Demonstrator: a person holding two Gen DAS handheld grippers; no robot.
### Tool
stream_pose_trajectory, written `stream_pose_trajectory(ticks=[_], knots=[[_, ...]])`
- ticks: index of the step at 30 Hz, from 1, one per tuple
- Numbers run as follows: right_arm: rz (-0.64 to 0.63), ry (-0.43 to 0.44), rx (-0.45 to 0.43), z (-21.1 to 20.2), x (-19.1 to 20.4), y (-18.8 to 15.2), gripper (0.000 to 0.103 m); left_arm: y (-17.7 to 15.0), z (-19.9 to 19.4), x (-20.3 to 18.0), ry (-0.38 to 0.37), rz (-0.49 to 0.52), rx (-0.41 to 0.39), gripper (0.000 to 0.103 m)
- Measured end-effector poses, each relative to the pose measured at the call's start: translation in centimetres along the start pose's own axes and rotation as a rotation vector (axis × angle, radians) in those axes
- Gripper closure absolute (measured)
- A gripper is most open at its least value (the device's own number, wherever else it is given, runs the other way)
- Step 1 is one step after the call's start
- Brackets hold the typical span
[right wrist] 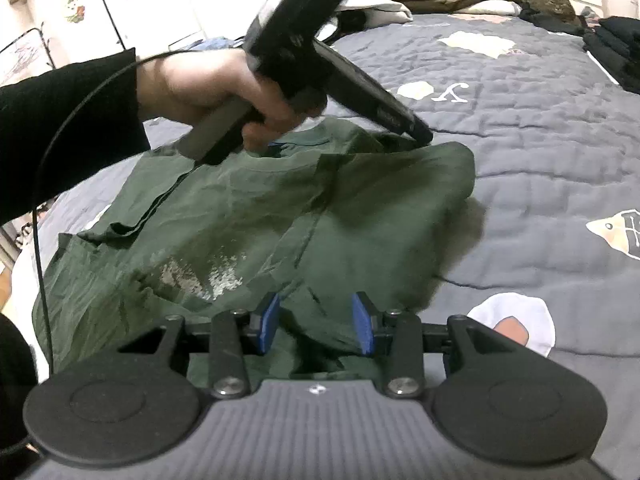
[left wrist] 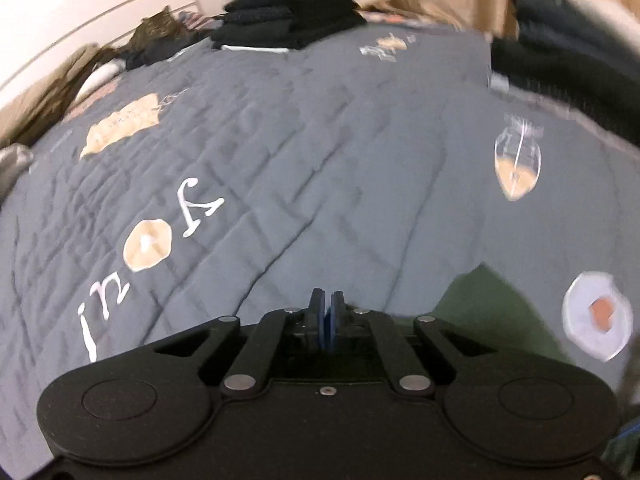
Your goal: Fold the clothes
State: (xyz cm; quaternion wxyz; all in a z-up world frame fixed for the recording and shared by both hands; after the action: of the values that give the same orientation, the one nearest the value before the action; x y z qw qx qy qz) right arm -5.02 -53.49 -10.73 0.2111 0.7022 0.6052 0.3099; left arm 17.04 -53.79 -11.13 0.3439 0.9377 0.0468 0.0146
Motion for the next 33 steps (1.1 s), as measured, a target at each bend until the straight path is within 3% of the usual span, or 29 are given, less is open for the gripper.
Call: stream_pose_trajectory(ticks=[1, 2, 3, 5, 6, 8, 11, 14, 15, 19, 20, 23, 26, 27, 28, 29, 30, 31, 33], knots=[[-0.001, 0.003, -0.002, -0.1, 0.0, 0.0, 0.064, 0.1, -0.9, 0.1, -0.012, -0.017, -0.019, 0.097], [-0.002, 0.005, -0.004, -0.2, 0.0, 0.0, 0.064, 0.2, -1.8, 0.2, -0.025, -0.033, -0.038, 0.088], [0.005, 0.003, -0.006, -0.3, -0.1, 0.1, 0.064, 0.3, -2.3, 0.1, -0.050, -0.041, -0.044, 0.071], [0.019, -0.001, -0.009, -0.3, -0.5, 0.2, 0.064, 0.1, -2.8, -1.0, -0.117, -0.026, -0.028, 0.047], [0.023, -0.003, -0.008, -0.3, -0.5, 0.2, 0.064, -0.1, -2.6, -1.8, -0.147, 0.004, -0.005, 0.044], [0.029, -0.007, -0.007, -0.3, -0.7, 0.2, 0.064, -0.8, -1.5, -3.0, -0.167, 0.051, 0.062, 0.044], [0.005, -0.008, -0.001, -0.1, -0.2, 0.0, 0.064, -2.4, 0.1, -3.4, -0.194, 0.030, 0.142, 0.048], [-0.022, -0.010, 0.018, 0.4, 0.3, -0.3, 0.063, -3.6, -0.5, -3.3, -0.236, -0.021, 0.137, 0.092], [-0.031, -0.011, 0.024, 0.6, 0.4, -0.4, 0.063, -3.9, -1.4, -3.2, -0.242, -0.027, 0.121, 0.098], [-0.062, -0.003, 0.051, 1.2, 1.0, -0.9, 0.063, -4.8, -5.4, -2.4, -0.265, -0.058, 0.035, 0.100], [-0.070, -0.003, 0.055, 1.3, 1.2, -1.0, 0.063, -5.2, -5.9, -2.2, -0.264, -0.069, 0.044, 0.100], [-0.095, 0.005, 0.062, 1.4, 1.7, -1.2, 0.063, -6.8, -6.8, -1.8, -0.251, -0.095, 0.104, 0.100], [-0.112, 0.016, 0.080, 1.5, 2.2, -1.3, 0.062, -9.3, -5.2, -2.6, -0.237, -0.061, 0.267, 0.096], [-0.118, 0.016, 0.083, 1.5, 2.3, -1.4, 0.061, -9.3, -5.2, -2.7, -0.228, -0.061, 0.255, 0.094], [-0.124, 0.017, 0.086, 1.5, 2.4, -1.4, 0.060, -8.7, -5.5, -2.4, -0.221, -0.090, 0.216, 0.092], [-0.132, 0.013, 0.086, 1.6, 2.5, -1.5, 0.059, -7.9, -5.9, -1.9, -0.214, -0.126, 0.175, 0.078], [-0.136, 0.013, 0.087, 1.7, 2.6, -1.6, 0.057, -7.2, -6.2, -1.5, -0.206, -0.162, 0.133, 0.052], [-0.139, 0.012, 0.089, 1.8, 2.7, -1.6, 0.057, -6.4, -6.6, -1.0, -0.199, -0.197, 0.091, 0.042], [-0.141, 0.013, 0.091, 1.9, 2.8, -1.7, 0.056, -4.3, -6.3, -0.9, -0.199, -0.194, 0.057, 0.039]])
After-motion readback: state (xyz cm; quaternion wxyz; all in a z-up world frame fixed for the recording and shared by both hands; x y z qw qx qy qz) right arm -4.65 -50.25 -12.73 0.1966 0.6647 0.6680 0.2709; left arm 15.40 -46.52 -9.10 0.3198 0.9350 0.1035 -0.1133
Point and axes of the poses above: each gripper's, at about its wrist camera, not at the fingertips, and z roughly the way its jaws point, x to its left, y to its top, the point moved 3 cm from there along z, roughly the way its jaws point, and after that the axes turned 8 degrees about -y, right-handed, at the moved point
